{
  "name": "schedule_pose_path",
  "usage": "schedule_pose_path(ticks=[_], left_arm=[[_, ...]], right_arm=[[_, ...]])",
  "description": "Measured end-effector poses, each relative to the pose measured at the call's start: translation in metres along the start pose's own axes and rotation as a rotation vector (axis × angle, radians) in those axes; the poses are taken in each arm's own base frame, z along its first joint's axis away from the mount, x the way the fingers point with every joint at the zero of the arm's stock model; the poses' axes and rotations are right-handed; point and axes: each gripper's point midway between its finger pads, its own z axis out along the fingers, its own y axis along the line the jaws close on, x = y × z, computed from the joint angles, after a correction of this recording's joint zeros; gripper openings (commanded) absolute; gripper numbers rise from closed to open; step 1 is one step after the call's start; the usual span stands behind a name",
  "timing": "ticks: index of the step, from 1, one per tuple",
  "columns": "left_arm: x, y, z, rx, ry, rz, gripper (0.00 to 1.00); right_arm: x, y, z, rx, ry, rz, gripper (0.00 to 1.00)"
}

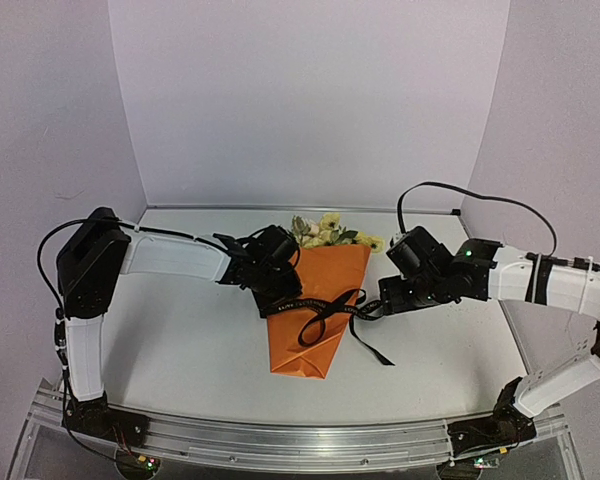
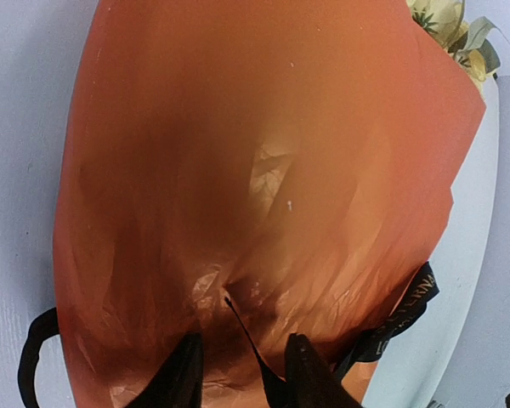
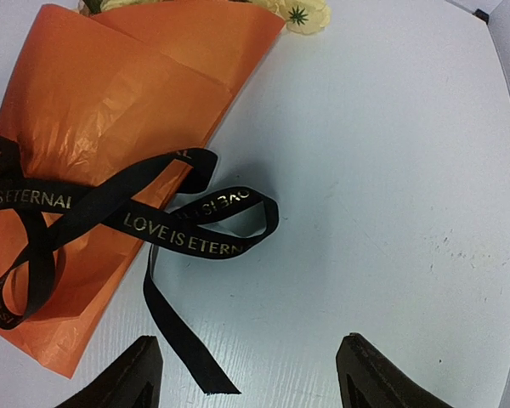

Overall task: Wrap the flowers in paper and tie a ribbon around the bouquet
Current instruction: Cross the ribbon over the folded bouquet.

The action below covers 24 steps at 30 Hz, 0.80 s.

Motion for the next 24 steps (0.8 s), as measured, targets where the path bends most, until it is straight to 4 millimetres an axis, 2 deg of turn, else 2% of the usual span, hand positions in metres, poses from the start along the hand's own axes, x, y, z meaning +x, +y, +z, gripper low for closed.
schedule_pose_path(ticks=[9,16,21,24], left_arm=[[0.000,0.003,0.004,-0.013,-0.008,0.012,0.01],[-0.008,-0.002,0.003,0.000,-0.038,0.050,0.00],[-0.015,-0.002,0.002,-0.001,-0.061,0.079,0.00],[-0.022,-0.003,0.002,0.005,-0.073,0.092,0.00]], right_arm=[[0.017,0.000,0.008,-0.010,0.043,-0.016,0.77],[0.037,0.014,0.011,-0.107,0.111,-0.091,0.82],[0.052,0.029,0.015,-0.192,0.175,-0.162,0.73],[0.066,0.039,0.027,-0.223,0.240,-0.211,0.70]])
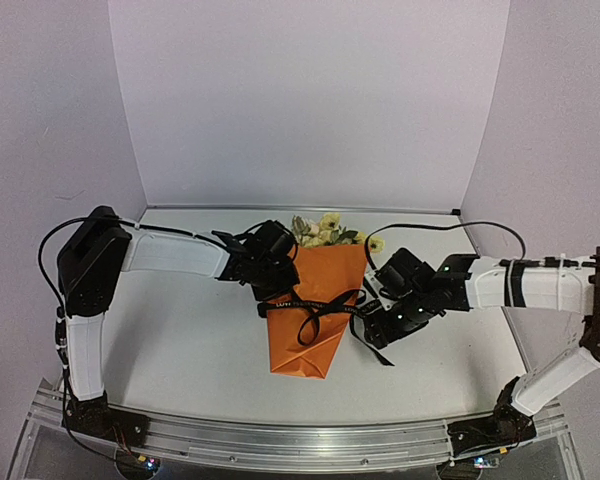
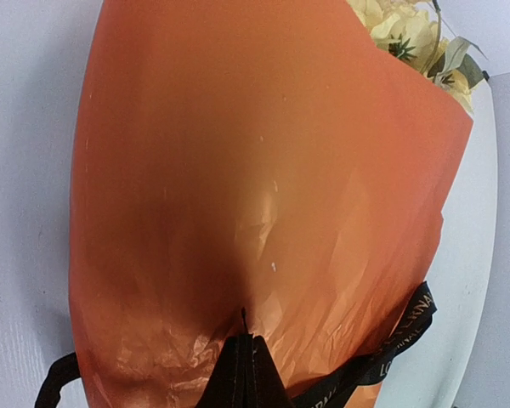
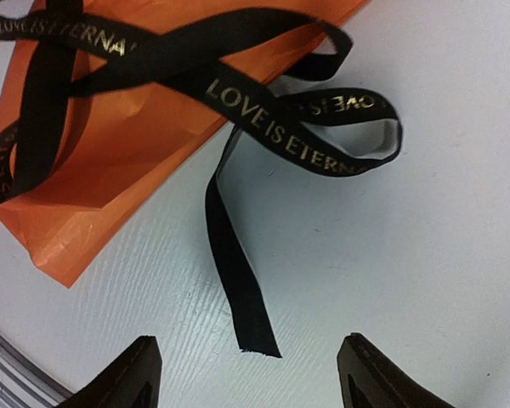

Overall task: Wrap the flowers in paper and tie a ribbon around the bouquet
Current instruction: Cross the ribbon over the folded bouquet.

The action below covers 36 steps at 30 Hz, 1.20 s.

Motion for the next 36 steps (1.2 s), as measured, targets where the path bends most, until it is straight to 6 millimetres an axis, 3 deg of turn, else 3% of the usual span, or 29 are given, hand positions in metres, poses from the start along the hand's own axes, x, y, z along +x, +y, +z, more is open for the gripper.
schedule_pose_path(ticks=[8,16,18,21,24,31,36], left_arm=[[-0.016,-0.002,-0.005,0.020,-0.028,0.025,0.00],[-0.032,-0.012,-0.019,0.070,-0.067,0.029,0.00],[-0.035,-0.013,-0.020,0.076,-0.075,0.028,0.00],[-0.040,-0.010,-0.021,0.077,-0.082,0.026,0.00],[-0.042,-0.005,-0.019,0.070,-0.085,0.025,0.00],[-0.050,0.016,-0.032,0.050,-0.104,0.026,0.00],[-0.076,0.042,-0.060,0.030,-0.182,0.004,0.00]], right_arm=[[0.009,0.011,0.046,-0.009,0.122,-0.064,0.59],[0.006,0.013,0.067,0.005,0.142,-0.060,0.45],[0.009,0.013,0.072,0.013,0.155,-0.052,0.39],[0.013,0.011,0.077,0.022,0.171,-0.045,0.18],[0.014,0.010,0.079,0.030,0.173,-0.027,0.01],[0.017,-0.006,0.072,0.114,0.174,-0.019,0.00],[0.017,-0.026,0.040,0.145,0.153,0.018,0.00]])
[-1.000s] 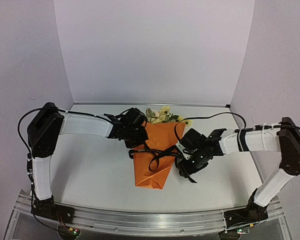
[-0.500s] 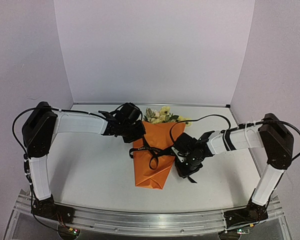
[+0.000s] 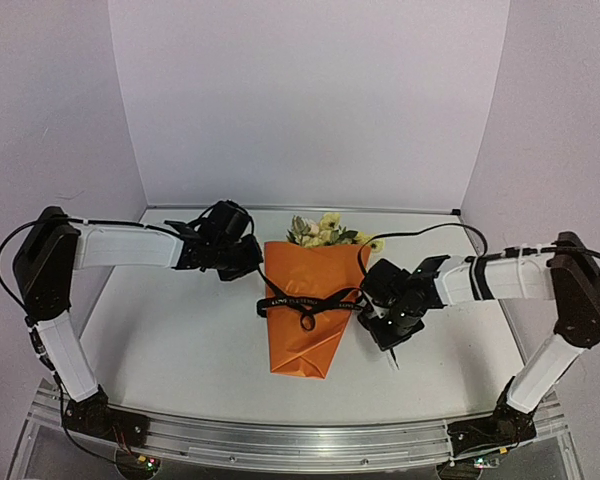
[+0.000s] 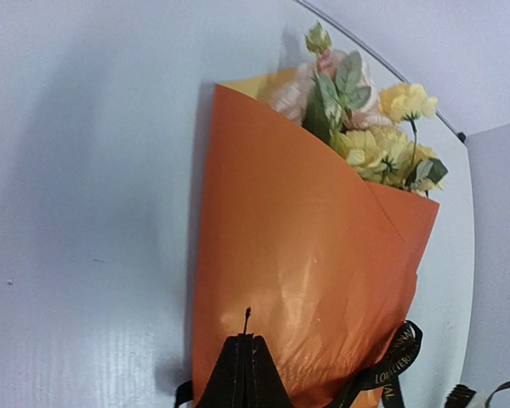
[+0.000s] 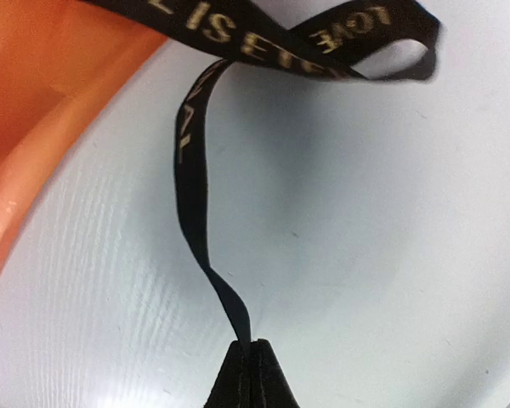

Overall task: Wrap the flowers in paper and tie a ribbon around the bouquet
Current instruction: Cross the ribbon over the folded bouquet.

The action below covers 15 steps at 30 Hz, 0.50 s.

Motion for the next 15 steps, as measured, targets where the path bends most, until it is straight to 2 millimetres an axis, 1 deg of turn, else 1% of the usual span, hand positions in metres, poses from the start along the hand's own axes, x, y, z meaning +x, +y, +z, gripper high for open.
schedule_pose_path(ticks=[4,6,10,12,15], left_arm=[[-0.027,0.038,-0.017,-0.048,-0.067,-0.048,0.00],[-0.039,0.059,-0.023,-0.078,-0.097,-0.074,0.00],[-0.053,0.104,-0.033,-0.151,-0.139,-0.126,0.00],[-0.058,0.123,-0.039,-0.182,-0.157,-0.151,0.00],[-0.066,0.147,-0.048,-0.218,-0.185,-0.186,0.00]], right_arm=[[-0.002,-0.030,-0.022,0.001,-0.016,0.103,0.00],[0.000,-0.045,-0.028,0.006,-0.009,0.151,0.00],[0.010,-0.069,-0.030,0.034,0.045,0.223,0.00],[0.017,-0.080,-0.030,0.051,0.075,0.256,0.00],[0.022,-0.097,-0.033,0.075,0.104,0.310,0.00]])
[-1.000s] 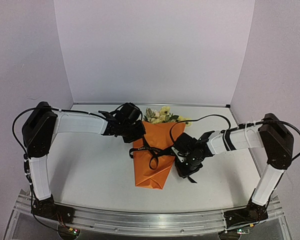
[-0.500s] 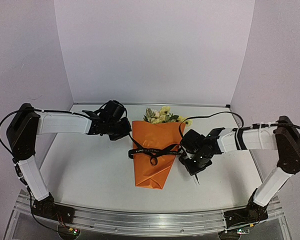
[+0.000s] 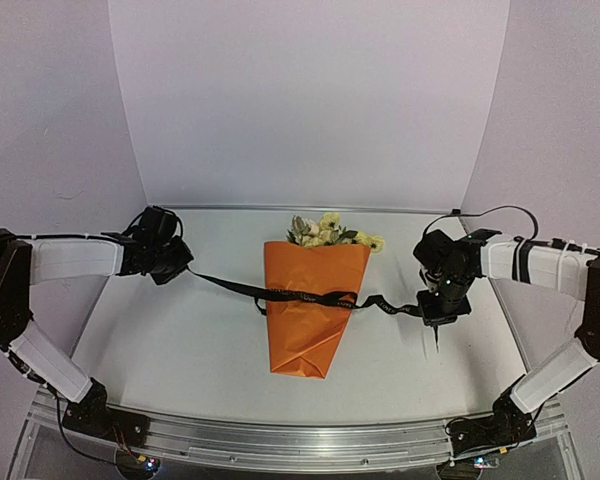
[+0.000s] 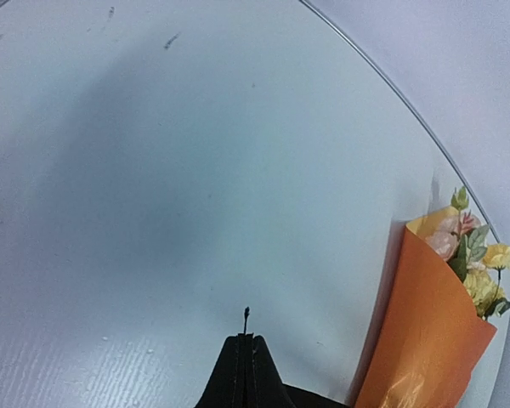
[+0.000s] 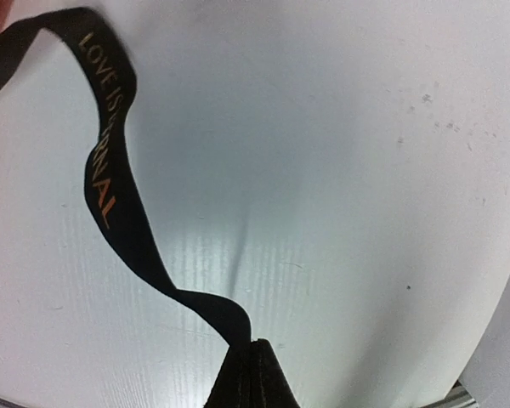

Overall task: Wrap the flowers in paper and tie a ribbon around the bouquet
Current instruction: Cross the ribbon over the folded bouquet.

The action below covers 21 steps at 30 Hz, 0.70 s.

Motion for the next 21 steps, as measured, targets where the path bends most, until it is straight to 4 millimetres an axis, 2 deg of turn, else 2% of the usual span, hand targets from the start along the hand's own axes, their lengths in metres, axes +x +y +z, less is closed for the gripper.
schedule_pose_path(ticks=[8,12,16,21], left_arm=[[-0.047,0.045,-0.007,-0.066,-0.092,-0.108,0.00],[-0.062,0.061,-0.011,-0.092,-0.125,-0.144,0.00],[-0.062,0.070,-0.015,-0.108,-0.134,-0.153,0.00],[-0.048,0.085,-0.015,-0.134,-0.116,-0.149,0.00]], right_arm=[[-0.009,-0.055,-0.013,0.114,0.010,0.170,0.00],[-0.006,-0.084,-0.015,0.180,0.035,0.245,0.00],[-0.004,-0.109,-0.018,0.242,0.065,0.299,0.00],[-0.011,-0.131,-0.016,0.298,0.104,0.347,0.00]])
